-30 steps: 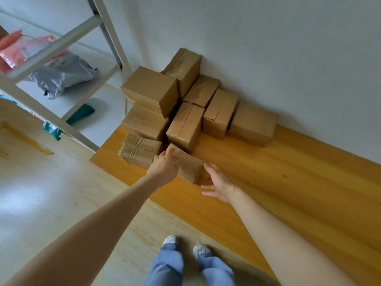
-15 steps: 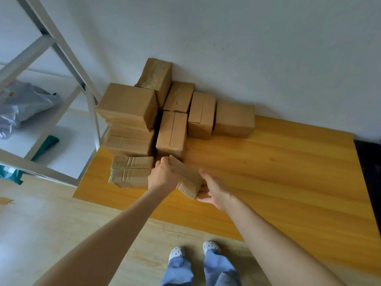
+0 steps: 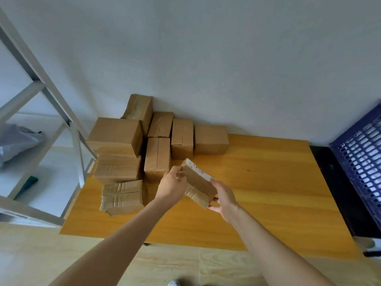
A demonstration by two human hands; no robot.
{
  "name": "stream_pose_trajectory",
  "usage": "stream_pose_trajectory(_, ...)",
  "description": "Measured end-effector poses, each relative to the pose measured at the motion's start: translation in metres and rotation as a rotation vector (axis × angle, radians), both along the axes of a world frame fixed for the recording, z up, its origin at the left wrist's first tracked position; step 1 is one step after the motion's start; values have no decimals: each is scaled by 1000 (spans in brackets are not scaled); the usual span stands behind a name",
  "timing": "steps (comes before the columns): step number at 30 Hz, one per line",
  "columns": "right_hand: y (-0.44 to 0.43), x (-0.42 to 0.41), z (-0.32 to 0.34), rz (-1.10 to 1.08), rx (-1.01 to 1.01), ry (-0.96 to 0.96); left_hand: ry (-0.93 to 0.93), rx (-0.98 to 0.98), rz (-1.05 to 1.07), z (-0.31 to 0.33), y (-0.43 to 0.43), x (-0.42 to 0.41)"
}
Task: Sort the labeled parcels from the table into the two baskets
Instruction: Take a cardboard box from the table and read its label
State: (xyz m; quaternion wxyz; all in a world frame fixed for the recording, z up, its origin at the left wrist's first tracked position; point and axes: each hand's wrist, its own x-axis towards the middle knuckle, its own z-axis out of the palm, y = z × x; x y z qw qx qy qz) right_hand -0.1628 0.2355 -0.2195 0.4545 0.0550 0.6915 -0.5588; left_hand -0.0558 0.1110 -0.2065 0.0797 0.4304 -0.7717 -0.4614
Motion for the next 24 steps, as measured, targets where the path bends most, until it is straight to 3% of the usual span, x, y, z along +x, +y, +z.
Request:
stream_pose_trajectory(9, 26, -54, 59, -117, -147, 306, 217, 138, 27, 57, 16, -53)
stream_pose_trajectory(17, 36, -65, 91, -200, -352, 398, 436, 240, 237, 89, 41, -91)
stream_pose_trajectory(24, 35, -62, 100, -147, -396, 430, 596, 270, 382, 98, 31, -92)
